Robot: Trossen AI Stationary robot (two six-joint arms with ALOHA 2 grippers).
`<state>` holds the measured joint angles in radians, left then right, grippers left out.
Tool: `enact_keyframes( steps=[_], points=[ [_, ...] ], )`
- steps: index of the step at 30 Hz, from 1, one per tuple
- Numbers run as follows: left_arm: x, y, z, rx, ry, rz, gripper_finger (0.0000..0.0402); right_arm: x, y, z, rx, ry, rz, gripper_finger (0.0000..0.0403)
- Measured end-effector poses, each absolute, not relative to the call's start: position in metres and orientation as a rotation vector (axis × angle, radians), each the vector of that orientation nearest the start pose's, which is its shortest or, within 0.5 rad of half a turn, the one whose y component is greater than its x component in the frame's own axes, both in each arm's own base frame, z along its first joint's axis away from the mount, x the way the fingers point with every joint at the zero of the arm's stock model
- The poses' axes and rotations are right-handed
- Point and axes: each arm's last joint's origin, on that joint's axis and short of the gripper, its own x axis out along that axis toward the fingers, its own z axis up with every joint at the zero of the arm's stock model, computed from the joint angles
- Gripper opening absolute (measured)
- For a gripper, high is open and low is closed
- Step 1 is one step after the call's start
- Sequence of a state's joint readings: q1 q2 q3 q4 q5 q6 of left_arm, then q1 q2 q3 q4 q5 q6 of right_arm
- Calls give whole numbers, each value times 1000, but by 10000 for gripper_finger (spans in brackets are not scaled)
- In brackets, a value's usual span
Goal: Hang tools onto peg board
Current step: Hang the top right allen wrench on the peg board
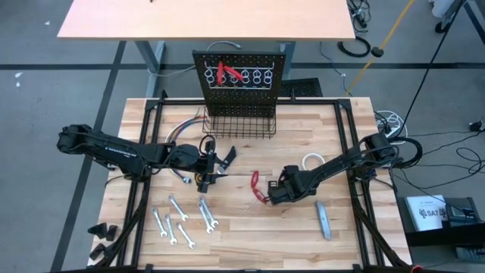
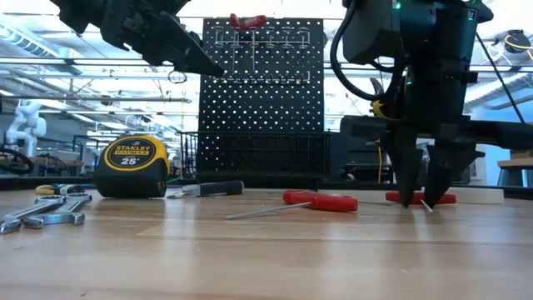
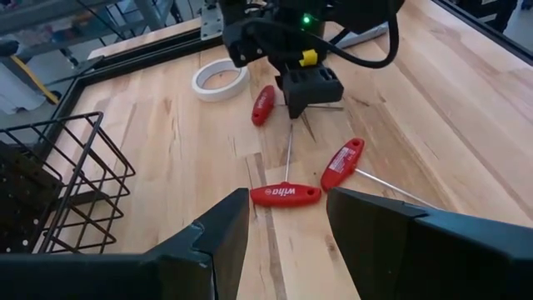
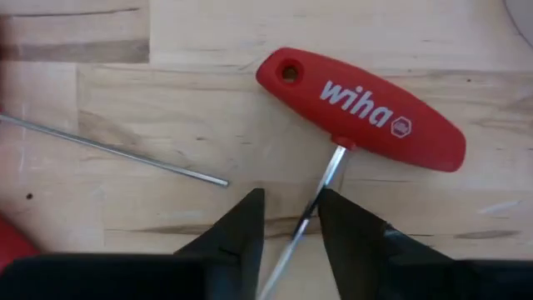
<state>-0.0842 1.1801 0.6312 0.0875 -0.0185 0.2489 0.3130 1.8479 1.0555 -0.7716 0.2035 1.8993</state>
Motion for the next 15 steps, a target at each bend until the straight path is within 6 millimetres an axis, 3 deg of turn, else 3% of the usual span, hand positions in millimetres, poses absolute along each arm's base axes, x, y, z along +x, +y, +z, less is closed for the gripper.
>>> enact_keyframes(
  steps=[6, 15],
  points=[
    [246, -20, 228, 267, 451, -122, 171, 295, 89, 128, 1108, 1011, -1248, 11],
    [245, -20, 228, 262, 450, -122, 171, 293, 92, 133, 1076, 925, -1236, 3]
  ],
)
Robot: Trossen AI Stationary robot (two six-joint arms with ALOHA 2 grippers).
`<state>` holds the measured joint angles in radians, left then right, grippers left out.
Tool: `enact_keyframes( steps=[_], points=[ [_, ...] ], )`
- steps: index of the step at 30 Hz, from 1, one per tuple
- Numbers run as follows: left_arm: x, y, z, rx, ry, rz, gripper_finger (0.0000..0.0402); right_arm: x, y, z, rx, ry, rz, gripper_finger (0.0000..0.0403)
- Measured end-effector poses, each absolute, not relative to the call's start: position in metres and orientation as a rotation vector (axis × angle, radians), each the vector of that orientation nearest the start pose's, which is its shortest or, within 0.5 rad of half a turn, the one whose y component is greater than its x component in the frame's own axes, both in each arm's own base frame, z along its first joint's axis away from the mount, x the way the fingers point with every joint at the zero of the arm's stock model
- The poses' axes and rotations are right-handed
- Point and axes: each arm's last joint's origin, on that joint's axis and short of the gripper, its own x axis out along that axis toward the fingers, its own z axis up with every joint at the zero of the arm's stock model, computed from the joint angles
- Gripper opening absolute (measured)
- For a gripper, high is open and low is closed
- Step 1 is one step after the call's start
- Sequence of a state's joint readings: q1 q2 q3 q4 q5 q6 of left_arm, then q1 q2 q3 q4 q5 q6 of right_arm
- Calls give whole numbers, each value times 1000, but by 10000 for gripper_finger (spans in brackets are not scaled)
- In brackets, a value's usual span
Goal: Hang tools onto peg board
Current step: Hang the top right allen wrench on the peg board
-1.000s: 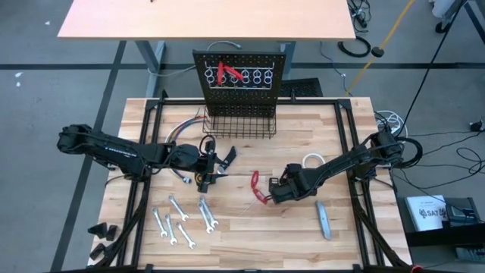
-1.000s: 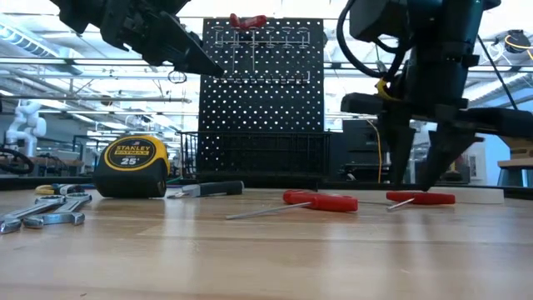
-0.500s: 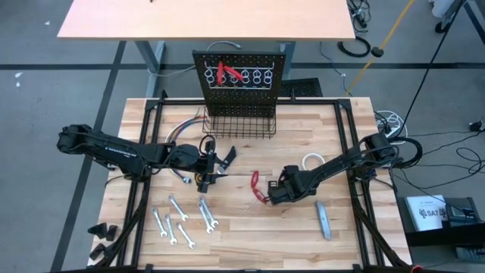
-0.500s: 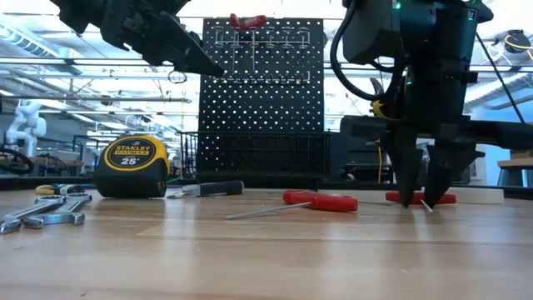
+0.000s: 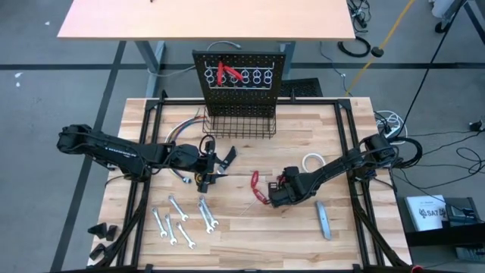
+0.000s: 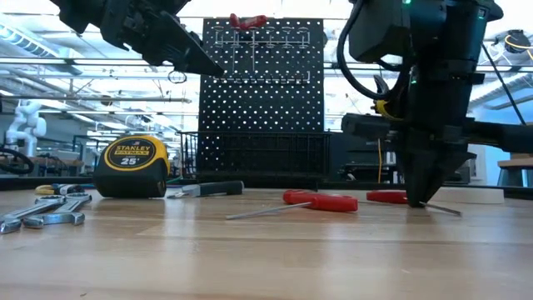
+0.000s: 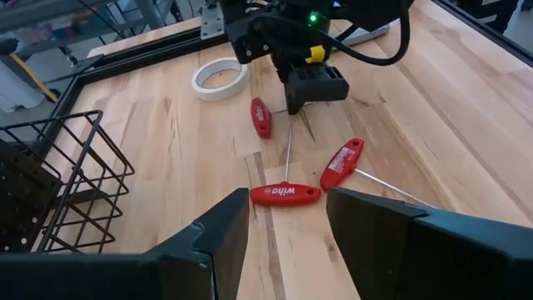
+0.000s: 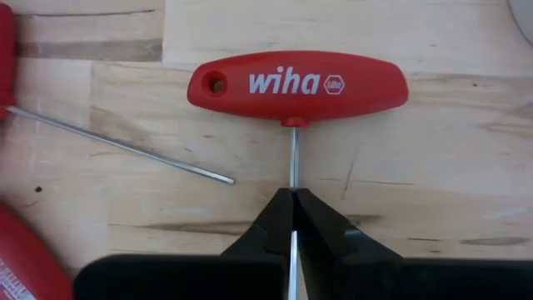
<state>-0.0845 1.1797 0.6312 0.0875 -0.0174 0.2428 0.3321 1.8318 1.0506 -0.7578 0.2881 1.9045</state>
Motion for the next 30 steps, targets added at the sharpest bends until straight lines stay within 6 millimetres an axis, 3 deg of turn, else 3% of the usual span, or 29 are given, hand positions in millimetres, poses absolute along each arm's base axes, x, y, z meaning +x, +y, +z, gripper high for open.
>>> enact_keyframes(
  steps=[3, 10, 20, 25, 30],
  points=[
    [245, -21, 228, 254, 446, -153, 171, 293, 90, 144, 1074, 852, -1201, 2],
    [247, -23, 233, 231, 387, -202, 171, 286, 82, 199, 969, 607, -1031, 1],
    [269, -28, 249, 1, 91, -265, 171, 308, 81, 278, 380, 269, -571, 0],
    [286, -30, 240, -47, -7, -264, 171, 316, 86, 301, 202, 178, -330, 0],
    [296, -32, 240, -43, -168, -243, 171, 320, 85, 309, 118, 127, -196, 0]
  ],
)
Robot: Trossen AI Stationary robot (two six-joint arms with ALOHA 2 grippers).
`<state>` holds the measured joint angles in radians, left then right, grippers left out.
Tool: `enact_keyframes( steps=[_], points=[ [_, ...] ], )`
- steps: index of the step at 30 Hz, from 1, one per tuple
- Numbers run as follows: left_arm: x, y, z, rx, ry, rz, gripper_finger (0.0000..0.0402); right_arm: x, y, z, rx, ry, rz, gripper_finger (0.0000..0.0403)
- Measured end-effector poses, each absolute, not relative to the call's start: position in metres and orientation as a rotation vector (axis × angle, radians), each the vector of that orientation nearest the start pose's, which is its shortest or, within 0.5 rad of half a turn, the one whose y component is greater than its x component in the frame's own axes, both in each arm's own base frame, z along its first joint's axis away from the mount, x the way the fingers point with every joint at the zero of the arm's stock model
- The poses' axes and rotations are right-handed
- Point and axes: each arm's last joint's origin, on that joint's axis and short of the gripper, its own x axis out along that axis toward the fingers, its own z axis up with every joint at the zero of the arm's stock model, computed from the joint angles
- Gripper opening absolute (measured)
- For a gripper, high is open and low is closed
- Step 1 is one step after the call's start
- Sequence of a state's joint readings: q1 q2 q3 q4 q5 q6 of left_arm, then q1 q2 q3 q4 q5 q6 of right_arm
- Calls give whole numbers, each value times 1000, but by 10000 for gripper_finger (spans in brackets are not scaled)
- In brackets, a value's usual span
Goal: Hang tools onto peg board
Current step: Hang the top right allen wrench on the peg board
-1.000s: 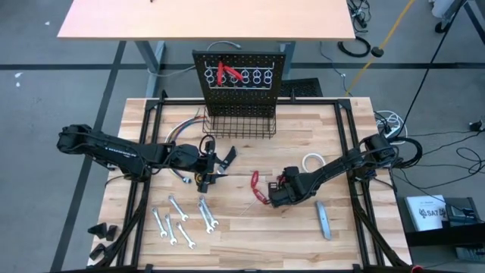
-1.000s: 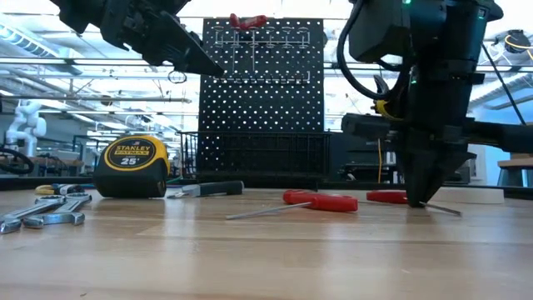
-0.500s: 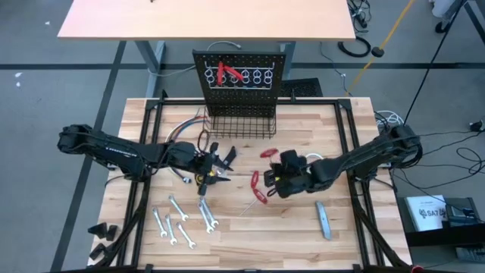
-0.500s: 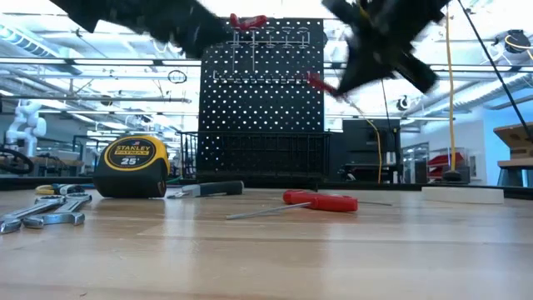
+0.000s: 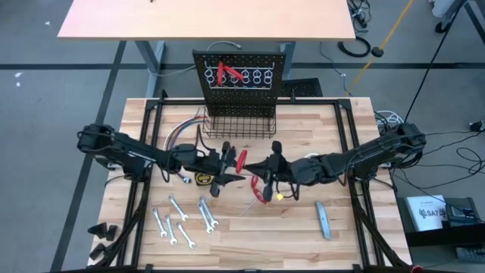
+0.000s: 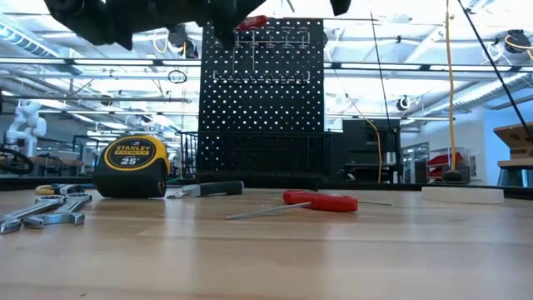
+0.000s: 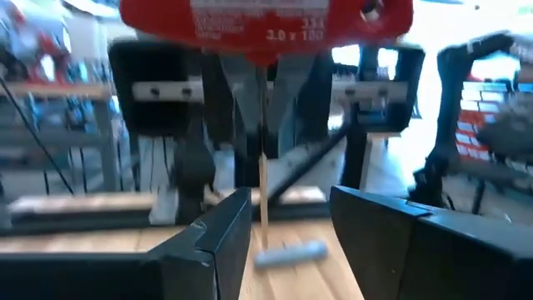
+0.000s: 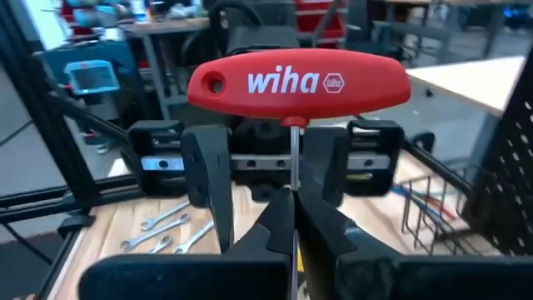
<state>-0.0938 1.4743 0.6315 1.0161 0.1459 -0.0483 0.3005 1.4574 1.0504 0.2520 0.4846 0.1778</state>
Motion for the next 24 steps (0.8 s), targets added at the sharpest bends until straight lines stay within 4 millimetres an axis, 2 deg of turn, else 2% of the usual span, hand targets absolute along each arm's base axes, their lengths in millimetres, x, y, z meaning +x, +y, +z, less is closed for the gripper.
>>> enact_keyframes(
  steps=[6, 21, 24],
  points=[
    [295, -31, 248, -46, -281, -203, 171, 320, 87, 311, 59, 127, -142, 0],
    [295, -31, 250, -38, -303, -204, 170, 320, 87, 310, 36, 135, -147, 0],
    [294, -31, 252, -34, -325, -218, 160, 320, 87, 310, 37, 134, -148, 0]
  ],
)
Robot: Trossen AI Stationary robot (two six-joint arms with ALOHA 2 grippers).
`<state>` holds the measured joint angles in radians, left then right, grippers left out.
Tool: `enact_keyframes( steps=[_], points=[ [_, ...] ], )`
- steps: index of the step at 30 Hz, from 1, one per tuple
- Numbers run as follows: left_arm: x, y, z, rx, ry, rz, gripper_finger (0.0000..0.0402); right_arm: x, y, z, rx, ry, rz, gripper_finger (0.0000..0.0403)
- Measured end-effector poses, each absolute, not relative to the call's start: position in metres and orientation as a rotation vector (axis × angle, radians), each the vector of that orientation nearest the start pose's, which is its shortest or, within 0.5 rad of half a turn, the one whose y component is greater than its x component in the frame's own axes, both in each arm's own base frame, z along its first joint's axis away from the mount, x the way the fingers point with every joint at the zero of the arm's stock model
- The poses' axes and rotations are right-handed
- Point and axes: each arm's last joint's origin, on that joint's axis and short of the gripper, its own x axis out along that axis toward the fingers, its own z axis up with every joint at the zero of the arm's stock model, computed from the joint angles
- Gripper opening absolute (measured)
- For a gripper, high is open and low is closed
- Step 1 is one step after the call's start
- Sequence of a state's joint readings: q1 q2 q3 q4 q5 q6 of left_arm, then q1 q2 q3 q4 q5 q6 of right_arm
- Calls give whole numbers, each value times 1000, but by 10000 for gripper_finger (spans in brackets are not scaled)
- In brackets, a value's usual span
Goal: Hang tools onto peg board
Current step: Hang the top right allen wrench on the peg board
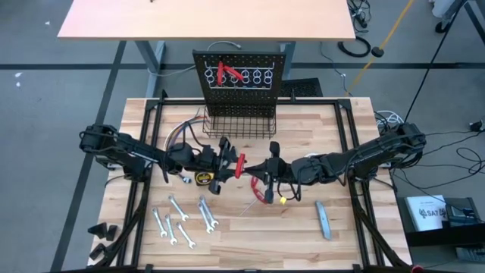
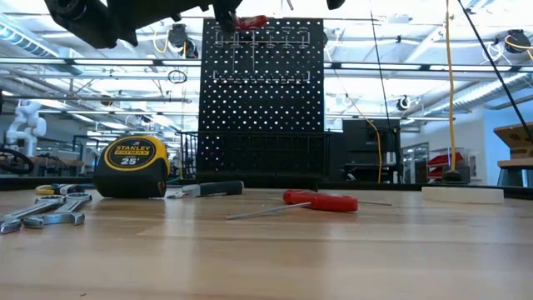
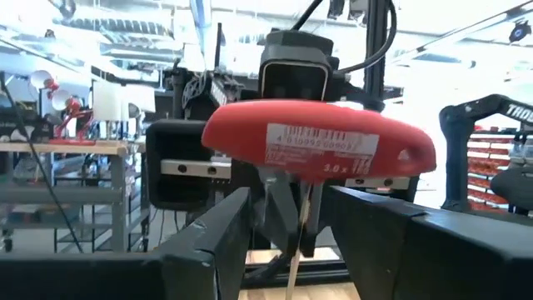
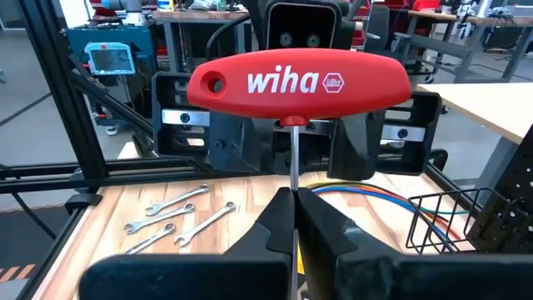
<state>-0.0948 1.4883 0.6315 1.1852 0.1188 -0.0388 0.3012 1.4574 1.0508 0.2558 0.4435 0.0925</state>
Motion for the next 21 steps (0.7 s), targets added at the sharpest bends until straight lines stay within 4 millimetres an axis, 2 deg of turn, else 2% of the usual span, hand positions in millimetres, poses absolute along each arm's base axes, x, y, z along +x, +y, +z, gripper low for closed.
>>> enact_keyframes(
  steps=[18, 21],
  points=[
    [294, -31, 250, -6, -309, -218, 12, 322, 79, 310, 66, 131, -173, 0],
    [294, -31, 250, -5, -309, -218, 9, 322, 79, 310, 67, 129, -173, 1]
  ],
)
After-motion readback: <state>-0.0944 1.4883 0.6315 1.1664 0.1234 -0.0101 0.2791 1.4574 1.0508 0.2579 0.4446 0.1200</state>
